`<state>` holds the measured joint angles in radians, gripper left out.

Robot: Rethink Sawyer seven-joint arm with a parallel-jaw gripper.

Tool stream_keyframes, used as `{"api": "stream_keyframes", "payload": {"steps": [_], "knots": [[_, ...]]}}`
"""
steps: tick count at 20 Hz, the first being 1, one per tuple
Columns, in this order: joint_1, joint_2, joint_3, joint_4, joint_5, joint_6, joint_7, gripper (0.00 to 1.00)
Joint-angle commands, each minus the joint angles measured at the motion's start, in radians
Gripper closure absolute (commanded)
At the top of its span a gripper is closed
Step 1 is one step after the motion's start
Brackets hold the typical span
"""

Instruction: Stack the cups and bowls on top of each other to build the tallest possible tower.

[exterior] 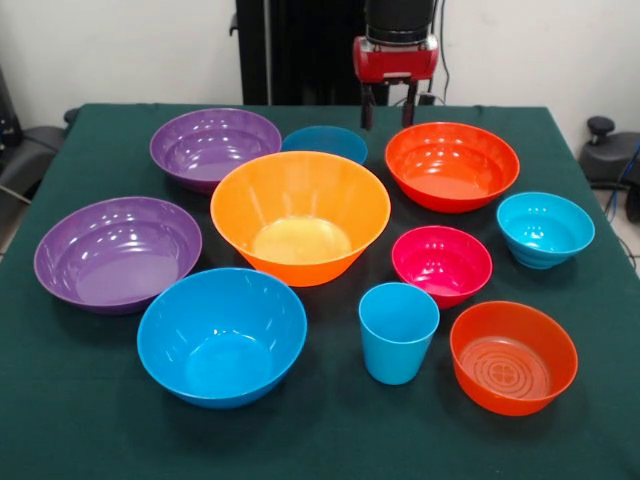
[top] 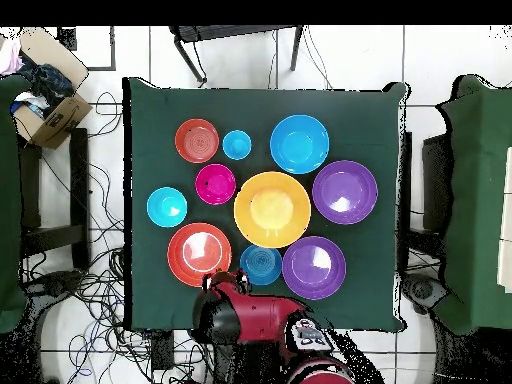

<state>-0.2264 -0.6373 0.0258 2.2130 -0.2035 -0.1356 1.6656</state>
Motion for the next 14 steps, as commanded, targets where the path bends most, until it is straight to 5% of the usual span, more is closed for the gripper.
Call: {"api": "stream_keyframes", "payload": {"steps": [1, 14], "knots": [[-0.044, -0.026, 0.145, 0.016, 0.044, 0.095, 0.191, 0.0], [-0.067, 0.067, 0.143, 0.02, 0.054, -0.064, 0.357, 0.0]]}}
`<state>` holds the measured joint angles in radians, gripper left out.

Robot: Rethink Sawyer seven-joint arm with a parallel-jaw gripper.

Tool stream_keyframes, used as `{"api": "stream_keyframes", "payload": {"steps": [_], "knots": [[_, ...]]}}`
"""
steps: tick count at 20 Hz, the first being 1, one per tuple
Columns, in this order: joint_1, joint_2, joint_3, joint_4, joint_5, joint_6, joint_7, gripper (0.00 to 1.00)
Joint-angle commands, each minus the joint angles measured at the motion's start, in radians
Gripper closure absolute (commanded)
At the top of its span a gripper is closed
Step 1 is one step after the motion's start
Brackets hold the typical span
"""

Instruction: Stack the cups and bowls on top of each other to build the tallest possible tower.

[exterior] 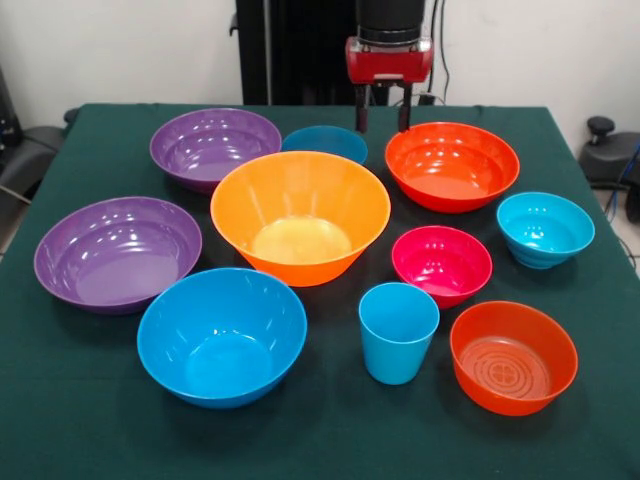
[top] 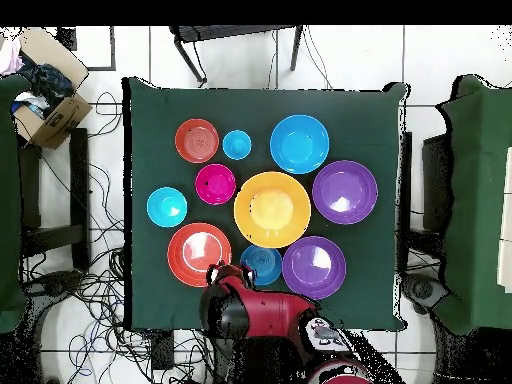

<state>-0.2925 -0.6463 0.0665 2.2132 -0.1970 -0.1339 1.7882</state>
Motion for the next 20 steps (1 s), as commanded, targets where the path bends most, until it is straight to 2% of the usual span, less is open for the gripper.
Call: {"api": "stream_keyframes", "payload": {"steps": [1, 14, 20], "knots": [[0.0, 0.081, 0.104, 0.019, 0.045, -0.067, 0.244, 0.0], [0.039, 0.108, 0.114, 0.003, 0.027, -0.067, 0.365, 0.0], [0.049, 0.144, 0.113, -0.023, 0.007, -0.101, 0.389, 0.0]]}}
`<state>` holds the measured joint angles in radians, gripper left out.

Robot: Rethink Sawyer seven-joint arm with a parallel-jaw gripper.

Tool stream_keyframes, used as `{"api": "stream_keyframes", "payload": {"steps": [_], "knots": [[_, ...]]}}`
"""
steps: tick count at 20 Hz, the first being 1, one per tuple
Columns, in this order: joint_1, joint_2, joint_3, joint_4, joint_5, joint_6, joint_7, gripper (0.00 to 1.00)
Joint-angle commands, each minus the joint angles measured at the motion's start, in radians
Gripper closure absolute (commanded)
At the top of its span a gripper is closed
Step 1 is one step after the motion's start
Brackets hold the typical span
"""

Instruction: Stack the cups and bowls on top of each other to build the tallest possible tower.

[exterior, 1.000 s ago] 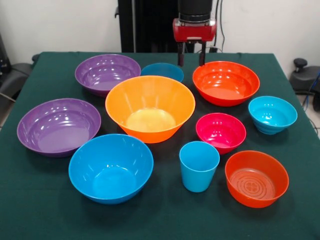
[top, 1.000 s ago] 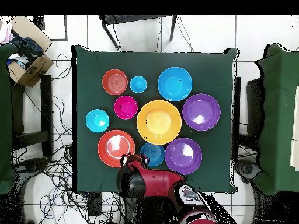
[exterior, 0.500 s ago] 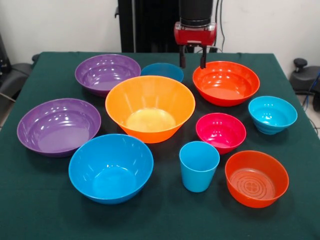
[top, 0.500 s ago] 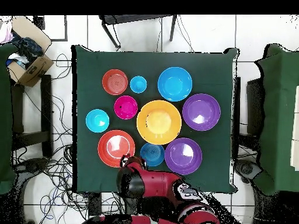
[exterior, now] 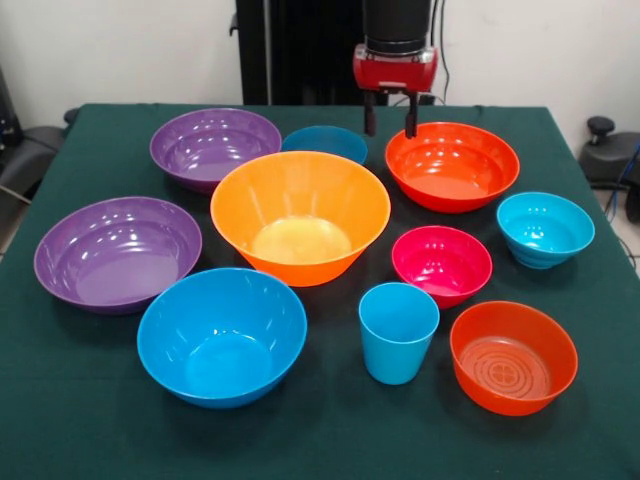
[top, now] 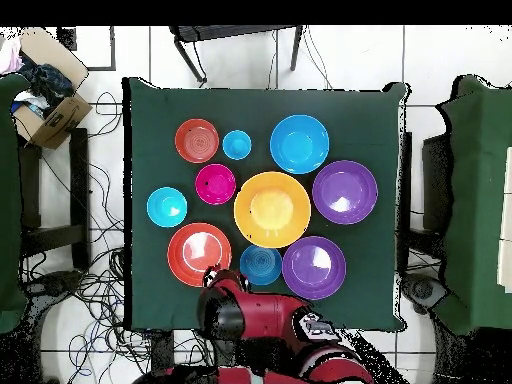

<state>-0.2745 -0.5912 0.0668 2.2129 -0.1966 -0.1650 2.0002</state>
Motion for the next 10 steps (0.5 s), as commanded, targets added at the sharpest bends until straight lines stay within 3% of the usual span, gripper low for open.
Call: {"api": "stream_keyframes", "payload": {"steps": [1, 10], "knots": [[0.033, 0.101, 0.112, -0.031, 0.005, -0.078, 0.179, 0.0], [0.051, 0.166, 0.1, -0.077, 0.02, -0.107, 0.176, 0.0]]}}
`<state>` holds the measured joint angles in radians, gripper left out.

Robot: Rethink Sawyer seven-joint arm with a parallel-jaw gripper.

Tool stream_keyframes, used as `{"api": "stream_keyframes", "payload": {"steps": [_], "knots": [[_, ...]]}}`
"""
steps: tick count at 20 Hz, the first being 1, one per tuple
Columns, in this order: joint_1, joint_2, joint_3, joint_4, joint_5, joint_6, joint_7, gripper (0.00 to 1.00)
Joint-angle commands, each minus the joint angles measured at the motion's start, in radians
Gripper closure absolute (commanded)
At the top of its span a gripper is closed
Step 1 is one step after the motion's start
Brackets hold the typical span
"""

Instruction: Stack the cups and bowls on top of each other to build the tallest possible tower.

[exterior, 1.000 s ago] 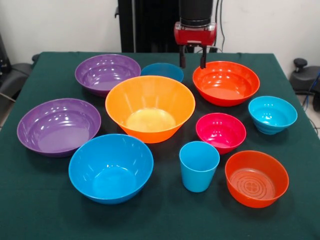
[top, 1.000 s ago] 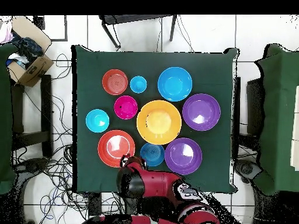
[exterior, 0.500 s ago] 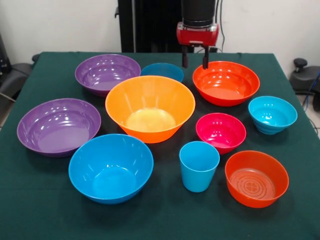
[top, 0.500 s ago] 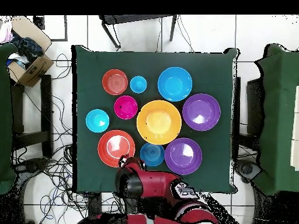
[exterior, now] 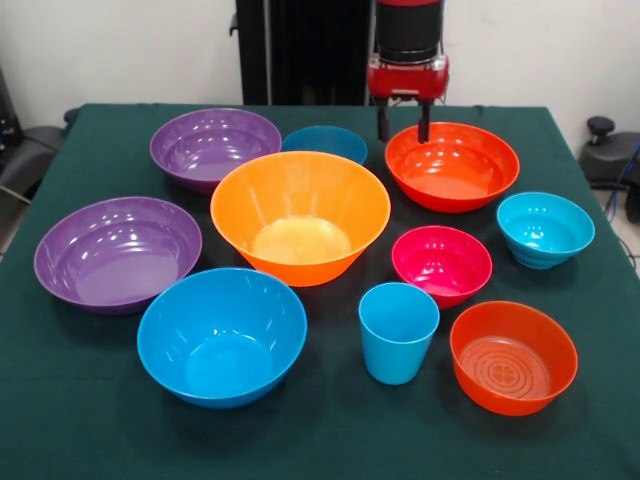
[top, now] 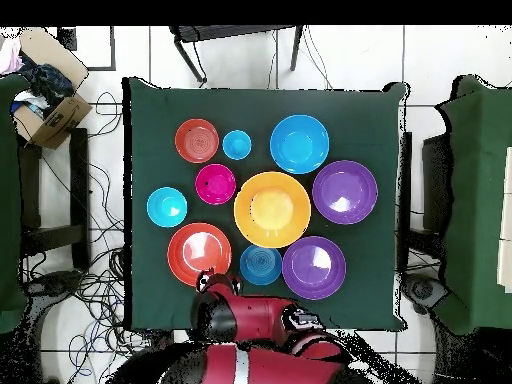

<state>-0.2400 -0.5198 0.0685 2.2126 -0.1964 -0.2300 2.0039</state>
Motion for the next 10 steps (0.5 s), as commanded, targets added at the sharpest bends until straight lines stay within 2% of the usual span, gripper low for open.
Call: {"api": "stream_keyframes", "payload": {"steps": [1, 10], "knots": [[0.016, 0.098, 0.097, -0.08, 0.02, -0.043, 0.171, 0.0], [0.03, 0.103, 0.083, -0.077, 0.02, -0.048, 0.163, 0.0]]}}
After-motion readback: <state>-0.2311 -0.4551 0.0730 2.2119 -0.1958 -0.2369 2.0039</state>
